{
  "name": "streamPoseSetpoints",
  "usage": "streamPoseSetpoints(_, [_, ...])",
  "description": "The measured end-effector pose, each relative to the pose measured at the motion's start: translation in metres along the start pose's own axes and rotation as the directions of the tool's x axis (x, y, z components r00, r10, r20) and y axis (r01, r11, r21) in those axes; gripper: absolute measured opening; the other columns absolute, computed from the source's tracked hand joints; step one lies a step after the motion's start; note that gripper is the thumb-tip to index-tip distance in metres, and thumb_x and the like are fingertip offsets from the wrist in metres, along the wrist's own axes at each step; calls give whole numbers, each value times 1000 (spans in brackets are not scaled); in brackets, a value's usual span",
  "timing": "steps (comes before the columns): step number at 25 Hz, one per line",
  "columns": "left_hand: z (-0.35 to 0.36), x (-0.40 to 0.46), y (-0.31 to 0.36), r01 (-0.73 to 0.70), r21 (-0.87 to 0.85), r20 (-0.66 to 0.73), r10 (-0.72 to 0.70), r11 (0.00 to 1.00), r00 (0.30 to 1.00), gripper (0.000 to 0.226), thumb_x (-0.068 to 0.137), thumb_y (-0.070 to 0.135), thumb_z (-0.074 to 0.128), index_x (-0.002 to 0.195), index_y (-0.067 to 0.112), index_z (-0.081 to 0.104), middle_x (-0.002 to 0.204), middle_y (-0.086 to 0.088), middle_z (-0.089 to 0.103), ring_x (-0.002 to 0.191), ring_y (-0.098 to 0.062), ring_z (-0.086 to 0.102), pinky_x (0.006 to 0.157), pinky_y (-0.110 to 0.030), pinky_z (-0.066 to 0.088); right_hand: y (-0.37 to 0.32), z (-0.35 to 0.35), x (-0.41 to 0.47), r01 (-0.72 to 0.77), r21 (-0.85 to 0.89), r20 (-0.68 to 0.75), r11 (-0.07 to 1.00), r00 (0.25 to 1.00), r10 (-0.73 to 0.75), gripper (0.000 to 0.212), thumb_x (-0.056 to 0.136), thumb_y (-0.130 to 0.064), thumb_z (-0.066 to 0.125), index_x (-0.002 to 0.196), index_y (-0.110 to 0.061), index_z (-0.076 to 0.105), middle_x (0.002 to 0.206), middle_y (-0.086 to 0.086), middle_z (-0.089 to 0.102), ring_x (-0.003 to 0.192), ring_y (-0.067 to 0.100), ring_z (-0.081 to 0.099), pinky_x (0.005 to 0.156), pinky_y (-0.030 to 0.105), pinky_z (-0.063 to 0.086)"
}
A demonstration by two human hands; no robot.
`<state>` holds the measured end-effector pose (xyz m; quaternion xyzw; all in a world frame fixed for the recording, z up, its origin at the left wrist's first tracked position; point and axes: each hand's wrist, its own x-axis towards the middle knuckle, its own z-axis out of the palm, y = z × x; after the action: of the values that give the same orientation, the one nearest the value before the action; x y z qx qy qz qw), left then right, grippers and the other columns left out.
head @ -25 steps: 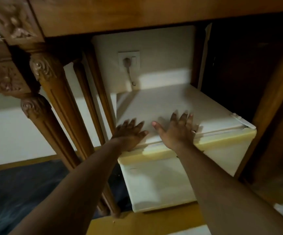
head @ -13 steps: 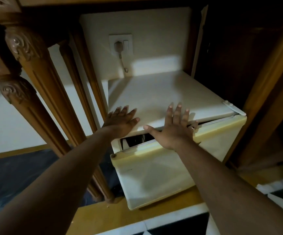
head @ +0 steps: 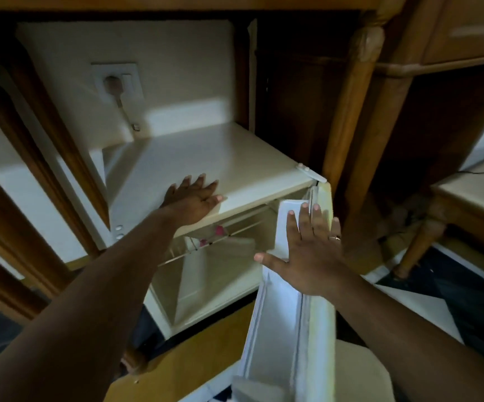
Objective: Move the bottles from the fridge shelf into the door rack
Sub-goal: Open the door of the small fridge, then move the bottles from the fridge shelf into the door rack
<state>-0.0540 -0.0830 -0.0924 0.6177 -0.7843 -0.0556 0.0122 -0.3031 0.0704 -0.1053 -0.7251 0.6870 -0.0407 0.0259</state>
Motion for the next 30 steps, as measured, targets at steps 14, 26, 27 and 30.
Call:
streamPoseSetpoints(14, [5, 42, 64, -75, 14, -28, 75, 997, 997, 84, 86, 83, 12, 158, 42, 11, 170, 3, 3, 155, -24, 0, 122, -49, 2, 135, -12, -2, -45, -197, -40, 979, 998, 38, 90, 82, -75, 10, 152, -17, 4, 163, 3, -3, 150, 22, 0, 114, 55, 23])
streamPoseSetpoints(26, [7, 40, 64, -46, 11, -47, 47, 999, 998, 89, 81, 87, 11, 158, 42, 12, 170, 3, 5, 155, -19, 1, 123, -45, 3, 164, -12, 14, -86, -168, -55, 982, 995, 78, 74, 92, -62, 12, 152, -18, 9, 164, 2, -3, 150, 23, -1, 117, 55, 20])
streamPoseSetpoints(27, [8, 41, 64, -45, 15, -51, 46, 999, 998, 89, 81, 87, 12, 158, 42, 13, 170, 4, 5, 155, -18, 1, 123, -46, 3, 158, -11, 11, -115, -106, -157, 988, 983, 98, 71, 94, -58, 22, 151, -16, 15, 163, 5, 3, 150, 24, 2, 119, 53, 19])
streamPoseSetpoints(30, [11, 43, 61, -50, 23, -59, 52, 998, 997, 91, 79, 89, 11, 158, 43, 14, 170, 4, 6, 155, -19, 3, 123, -47, 6, 117, 16, -17, 31, 270, -578, 962, 805, 136, 49, 95, -38, 47, 136, -11, 49, 149, 10, 42, 140, 22, 34, 113, 38, 31])
